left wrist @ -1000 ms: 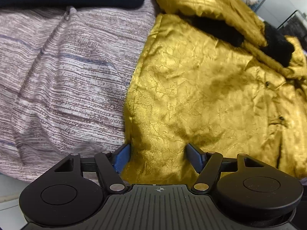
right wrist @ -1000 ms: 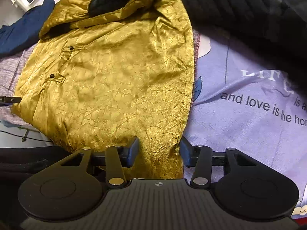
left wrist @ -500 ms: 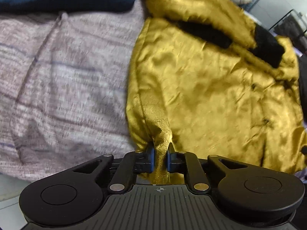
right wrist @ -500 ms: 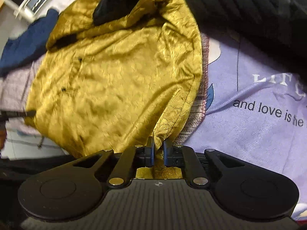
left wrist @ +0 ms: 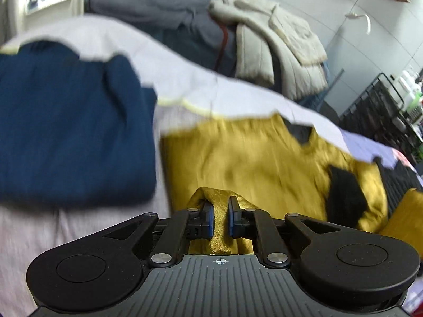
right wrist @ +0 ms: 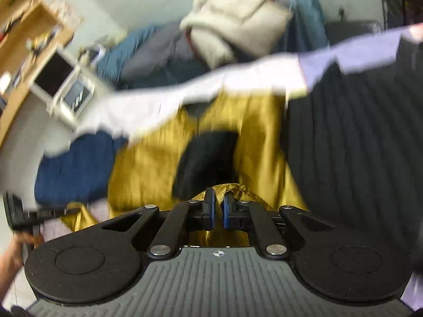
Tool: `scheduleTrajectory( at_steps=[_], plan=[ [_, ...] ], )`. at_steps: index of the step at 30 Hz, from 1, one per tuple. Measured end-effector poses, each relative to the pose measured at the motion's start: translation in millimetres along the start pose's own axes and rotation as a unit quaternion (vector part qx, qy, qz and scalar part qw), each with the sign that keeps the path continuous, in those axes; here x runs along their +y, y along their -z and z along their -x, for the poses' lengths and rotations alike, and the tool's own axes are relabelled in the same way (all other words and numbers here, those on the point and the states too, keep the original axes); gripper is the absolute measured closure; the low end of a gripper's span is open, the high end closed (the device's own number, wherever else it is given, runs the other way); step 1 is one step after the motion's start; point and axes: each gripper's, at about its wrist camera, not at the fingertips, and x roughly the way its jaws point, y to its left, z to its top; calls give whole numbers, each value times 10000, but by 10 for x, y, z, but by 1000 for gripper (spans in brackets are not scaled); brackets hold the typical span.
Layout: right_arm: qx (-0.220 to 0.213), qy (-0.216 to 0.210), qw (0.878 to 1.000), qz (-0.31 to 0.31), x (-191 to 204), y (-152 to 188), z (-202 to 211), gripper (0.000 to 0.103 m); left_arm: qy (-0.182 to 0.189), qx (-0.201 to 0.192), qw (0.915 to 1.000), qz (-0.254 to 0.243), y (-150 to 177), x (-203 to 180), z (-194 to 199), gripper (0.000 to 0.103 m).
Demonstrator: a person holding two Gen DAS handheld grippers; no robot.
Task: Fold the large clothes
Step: 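Grasp the jacket hem with both grippers, then lift the hem with both grippers and fold it up toward the collar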
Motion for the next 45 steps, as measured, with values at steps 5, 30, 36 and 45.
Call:
scheduleTrajectory(
  at_steps=[5,30,36,45],
  plan=[
    [-472,406,9980,-54,-112,-799,-322,95,-248,-27,9997,42,-621,62,-572,53],
    [-744,1675,9731,-1396,-581,-1243,-1382,22,-1293,-644,9876,614,-908,310,-667,0],
    [-970,1989,9750,211,63,-1084,-1175,15,-1273,-716,9849,-933,-59,-538,-448,0],
    [-9,1288,9588,2532,1090,112,-1335,5,-1137,-602,9570,-2599,988,-1616,-597,0]
  ],
)
